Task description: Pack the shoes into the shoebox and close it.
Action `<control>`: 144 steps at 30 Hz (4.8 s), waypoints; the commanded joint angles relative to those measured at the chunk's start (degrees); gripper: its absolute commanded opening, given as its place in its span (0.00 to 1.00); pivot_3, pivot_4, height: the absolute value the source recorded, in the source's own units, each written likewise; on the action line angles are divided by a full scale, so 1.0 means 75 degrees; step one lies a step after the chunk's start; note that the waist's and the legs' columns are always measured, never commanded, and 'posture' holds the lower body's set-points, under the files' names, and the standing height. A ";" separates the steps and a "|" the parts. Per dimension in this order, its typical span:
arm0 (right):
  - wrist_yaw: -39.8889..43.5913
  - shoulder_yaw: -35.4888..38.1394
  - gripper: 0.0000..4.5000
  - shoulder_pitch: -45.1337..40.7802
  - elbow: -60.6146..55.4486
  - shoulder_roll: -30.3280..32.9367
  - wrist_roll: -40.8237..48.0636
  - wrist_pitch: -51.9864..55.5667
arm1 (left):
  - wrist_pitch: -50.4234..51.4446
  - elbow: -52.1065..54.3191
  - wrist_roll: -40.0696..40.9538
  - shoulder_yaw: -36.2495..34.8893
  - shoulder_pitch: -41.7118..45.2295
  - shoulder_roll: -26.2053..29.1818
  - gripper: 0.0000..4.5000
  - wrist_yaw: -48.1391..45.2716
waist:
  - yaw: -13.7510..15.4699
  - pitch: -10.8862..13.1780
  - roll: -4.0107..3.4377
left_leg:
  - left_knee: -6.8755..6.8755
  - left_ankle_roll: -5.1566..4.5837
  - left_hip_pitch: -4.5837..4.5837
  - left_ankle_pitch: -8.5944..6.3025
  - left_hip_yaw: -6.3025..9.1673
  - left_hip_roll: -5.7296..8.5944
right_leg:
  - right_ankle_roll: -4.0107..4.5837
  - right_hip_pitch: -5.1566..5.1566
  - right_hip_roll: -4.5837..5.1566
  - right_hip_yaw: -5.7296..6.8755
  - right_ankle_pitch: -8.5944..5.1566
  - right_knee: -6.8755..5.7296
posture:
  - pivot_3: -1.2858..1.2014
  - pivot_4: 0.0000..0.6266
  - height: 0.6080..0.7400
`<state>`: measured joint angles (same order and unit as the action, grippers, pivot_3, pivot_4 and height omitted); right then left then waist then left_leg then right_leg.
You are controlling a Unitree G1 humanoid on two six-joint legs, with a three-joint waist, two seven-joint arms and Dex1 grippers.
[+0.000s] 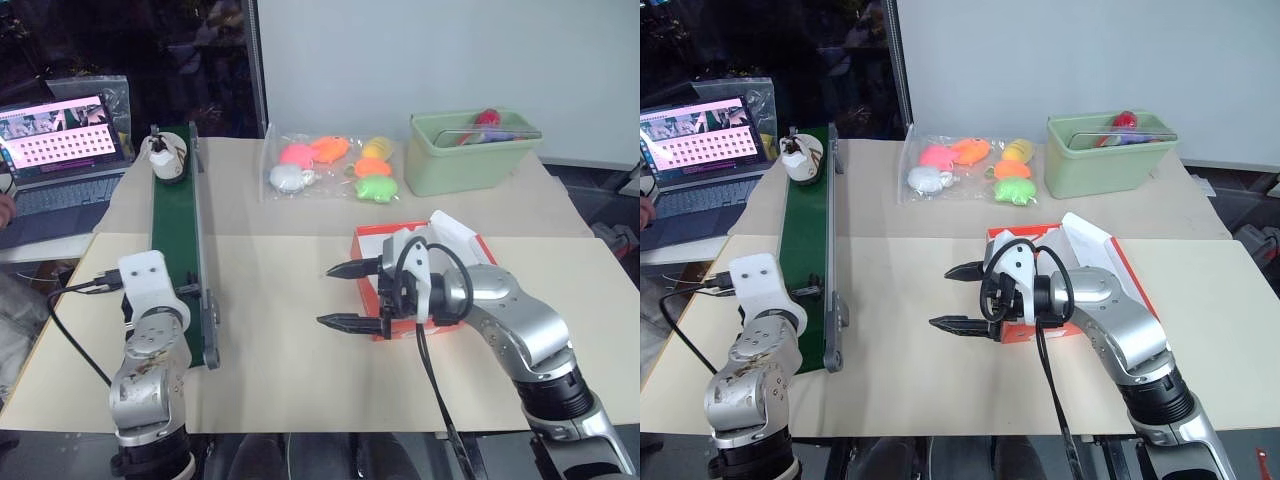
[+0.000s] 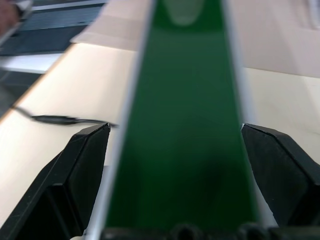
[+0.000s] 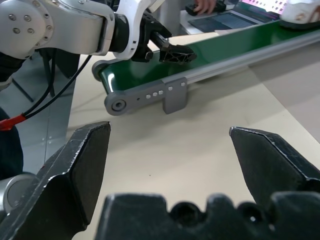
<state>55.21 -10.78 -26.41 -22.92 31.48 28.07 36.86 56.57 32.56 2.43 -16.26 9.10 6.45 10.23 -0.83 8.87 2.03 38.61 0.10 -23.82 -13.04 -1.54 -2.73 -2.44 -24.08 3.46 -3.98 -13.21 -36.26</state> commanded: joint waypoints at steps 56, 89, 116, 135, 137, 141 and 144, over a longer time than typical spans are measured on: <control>-0.1444 0.0933 1.00 -0.0068 0.0671 -0.0298 0.0179 0.0030 | -0.2145 -0.0335 -0.1063 0.0929 0.1331 0.1187 0.54 -0.0407 | -0.0002 0.0012 0.0023 | 0.0011 0.0002 -0.0006 -0.0001 0.0000 0.0000 | 0.0001 -0.0007 -0.0002 -0.0002 0.0002 -0.0013 | 0.52 0.24 0.92; -0.7831 0.4236 1.00 -0.2405 0.3551 -0.4394 0.6835 0.3814 | -0.3674 -0.0640 0.1070 0.2986 0.1942 0.0370 0.54 -0.3470 | -0.0121 0.0008 0.0014 | -0.0001 0.0003 -0.0052 -0.0003 -0.0002 -0.0010 | -0.0001 -0.0036 -0.0004 0.0004 0.0004 0.0009 | 0.52 0.24 0.92; -0.8097 0.4155 0.23 -0.2376 0.2889 -0.4758 0.6909 0.2676 | -0.3505 -0.0487 0.0929 0.3210 0.1674 0.0754 0.82 -0.3772 | -0.0220 0.0009 0.0013 | -0.0002 0.0002 -0.0055 -0.0004 -0.0001 -0.0011 | -0.0003 -0.0038 -0.0004 0.0005 0.0003 0.0013 | 0.52 0.24 0.92; -0.7577 0.3485 0.23 -0.2833 0.3420 0.0686 0.4535 0.4727 | -0.4591 -0.0481 0.1565 0.3419 0.0647 0.2533 0.99 -0.6224 | -0.0222 0.0025 -0.0023 | -0.0045 -0.0001 -0.0044 -0.0003 -0.0016 -0.0012 | 0.0019 -0.0055 -0.0006 -0.0007 -0.0012 0.0016 | 0.52 0.24 0.92; -0.7335 0.3549 0.23 -0.2988 0.3761 0.1239 0.4549 0.5662 | -0.4494 -0.0549 0.1964 0.3339 0.0647 0.2750 0.99 -0.6761 | -0.0219 0.0025 -0.0024 | -0.0046 -0.0002 -0.0043 -0.0003 -0.0016 -0.0012 | 0.0020 -0.0052 -0.0007 -0.0007 -0.0012 0.0016 | 0.52 0.24 0.92; -0.7002 0.3403 0.23 -0.3304 0.4456 0.1811 0.4065 0.6798 | -0.4652 -0.0739 0.2084 0.3416 0.0682 0.3040 0.99 -0.7331 | -0.0218 0.0026 -0.0024 | -0.0042 -0.0002 -0.0043 -0.0003 -0.0018 -0.0008 | 0.0017 -0.0045 -0.0004 -0.0008 -0.0013 0.0026 | 0.52 0.24 0.92; -0.6651 0.2954 0.23 -0.3236 0.4711 0.2030 0.3560 0.7166 | -0.4778 -0.0811 0.2040 0.3503 0.0743 0.3017 0.99 -0.7447 | -0.0192 0.0026 -0.0024 | -0.0042 -0.0002 -0.0045 -0.0003 -0.0016 -0.0008 | 0.0014 -0.0045 -0.0004 -0.0006 -0.0014 0.0029 | 0.52 0.24 0.92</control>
<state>3.27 12.77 -50.13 12.32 45.29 56.72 89.00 22.42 25.60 17.25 9.81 13.58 29.28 -44.94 -2.27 9.07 1.85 38.29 0.08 -24.17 -13.07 -1.66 -2.79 -2.34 -24.42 3.44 -4.02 -13.32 -36.03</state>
